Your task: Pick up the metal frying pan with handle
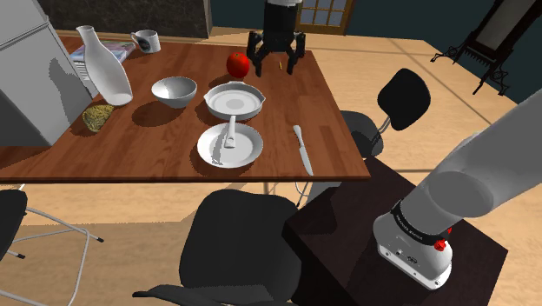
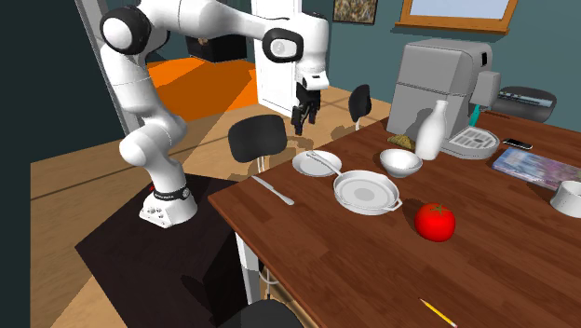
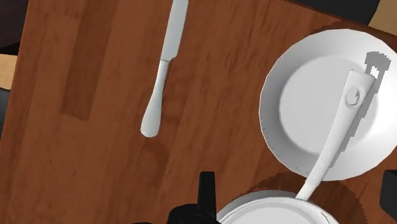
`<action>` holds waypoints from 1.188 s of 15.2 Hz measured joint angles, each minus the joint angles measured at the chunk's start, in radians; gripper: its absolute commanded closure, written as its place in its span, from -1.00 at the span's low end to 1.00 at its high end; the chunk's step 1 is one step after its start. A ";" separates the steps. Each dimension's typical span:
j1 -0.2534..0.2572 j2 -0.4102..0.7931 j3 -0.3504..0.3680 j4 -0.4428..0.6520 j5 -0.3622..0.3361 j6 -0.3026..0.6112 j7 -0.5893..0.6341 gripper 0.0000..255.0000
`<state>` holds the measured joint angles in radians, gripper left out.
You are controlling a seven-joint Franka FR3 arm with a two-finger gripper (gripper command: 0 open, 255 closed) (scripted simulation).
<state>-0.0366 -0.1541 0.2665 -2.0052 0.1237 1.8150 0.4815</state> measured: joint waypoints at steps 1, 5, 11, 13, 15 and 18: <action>0.001 0.045 0.007 0.024 -0.002 0.007 0.030 -1.00; 0.007 0.212 0.020 0.123 -0.009 0.015 0.135 -1.00; 0.034 0.479 0.016 0.312 -0.015 0.010 0.276 -1.00; 0.047 0.559 0.013 0.380 -0.010 -0.002 0.324 -1.00; 0.058 0.650 0.006 0.458 -0.005 -0.015 0.363 -1.00; 0.065 0.720 -0.001 0.513 -0.003 -0.017 0.385 -1.00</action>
<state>0.0281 0.5663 0.2656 -1.4917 0.1204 1.7983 0.8667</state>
